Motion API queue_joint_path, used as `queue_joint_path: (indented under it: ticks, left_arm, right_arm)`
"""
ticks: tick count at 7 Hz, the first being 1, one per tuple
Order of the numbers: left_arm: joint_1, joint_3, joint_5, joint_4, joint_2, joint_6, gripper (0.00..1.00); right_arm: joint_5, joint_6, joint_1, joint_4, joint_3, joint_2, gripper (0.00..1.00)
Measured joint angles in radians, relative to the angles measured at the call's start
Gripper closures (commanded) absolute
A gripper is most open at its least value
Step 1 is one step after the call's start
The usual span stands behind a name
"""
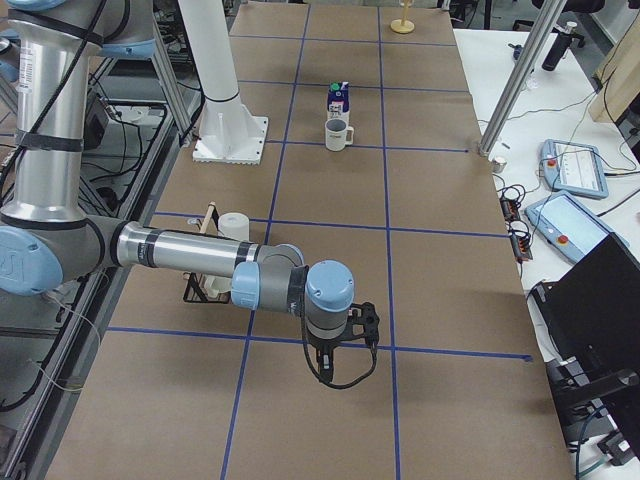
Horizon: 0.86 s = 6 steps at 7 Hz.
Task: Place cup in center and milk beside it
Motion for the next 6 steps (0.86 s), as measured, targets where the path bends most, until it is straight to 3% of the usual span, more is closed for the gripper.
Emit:
queue_joint_path:
  ticks: [6]
  left_arm:
    - [0.000, -0.001, -0.004, 0.000, 0.010, 0.002, 0.01]
  right_arm:
    - [0.000, -0.011, 0.001, 0.001, 0.003, -0.005, 0.00]
